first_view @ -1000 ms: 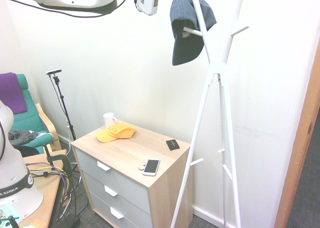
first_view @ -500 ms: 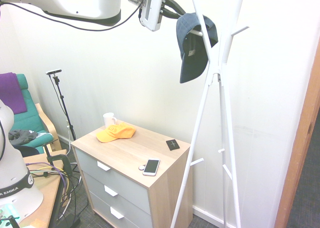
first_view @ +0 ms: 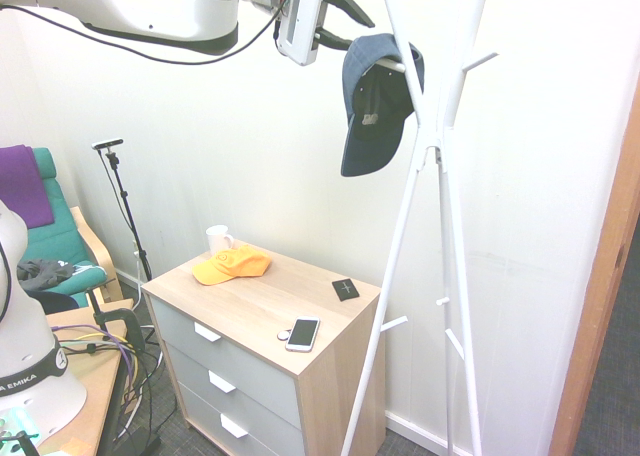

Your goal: Hang the cap

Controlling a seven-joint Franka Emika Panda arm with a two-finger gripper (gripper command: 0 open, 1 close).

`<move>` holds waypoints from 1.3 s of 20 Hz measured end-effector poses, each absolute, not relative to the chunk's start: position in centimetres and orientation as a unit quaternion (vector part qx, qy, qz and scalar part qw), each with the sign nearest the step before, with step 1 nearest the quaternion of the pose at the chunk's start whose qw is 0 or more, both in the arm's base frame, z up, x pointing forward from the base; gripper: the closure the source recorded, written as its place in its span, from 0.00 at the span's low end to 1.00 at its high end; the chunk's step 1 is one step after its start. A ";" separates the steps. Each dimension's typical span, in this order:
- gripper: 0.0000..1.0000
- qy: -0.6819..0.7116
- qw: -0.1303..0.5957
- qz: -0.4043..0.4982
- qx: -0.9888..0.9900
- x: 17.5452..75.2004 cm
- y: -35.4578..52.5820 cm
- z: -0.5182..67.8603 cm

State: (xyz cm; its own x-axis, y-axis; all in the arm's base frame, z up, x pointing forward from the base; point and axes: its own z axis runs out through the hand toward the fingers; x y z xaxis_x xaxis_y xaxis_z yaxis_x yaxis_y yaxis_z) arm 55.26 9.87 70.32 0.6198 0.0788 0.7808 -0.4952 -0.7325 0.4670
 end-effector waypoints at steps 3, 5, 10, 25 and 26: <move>0.00 -0.126 0.344 0.418 0.831 55.2 9.9 70.2; 0.00 -0.126 0.344 0.419 0.831 55.1 10.1 70.2; 0.00 -0.128 0.343 0.418 0.831 54.9 10.6 70.1; 0.00 -0.167 0.119 0.307 0.929 50.6 17.6 74.1; 0.00 -0.167 0.095 0.291 0.937 50.1 17.9 74.9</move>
State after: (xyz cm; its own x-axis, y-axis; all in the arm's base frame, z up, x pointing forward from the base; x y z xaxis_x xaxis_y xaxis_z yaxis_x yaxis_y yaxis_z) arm 50.12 17.94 74.92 0.7752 -0.2577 0.5768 -0.3679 -0.9264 0.0805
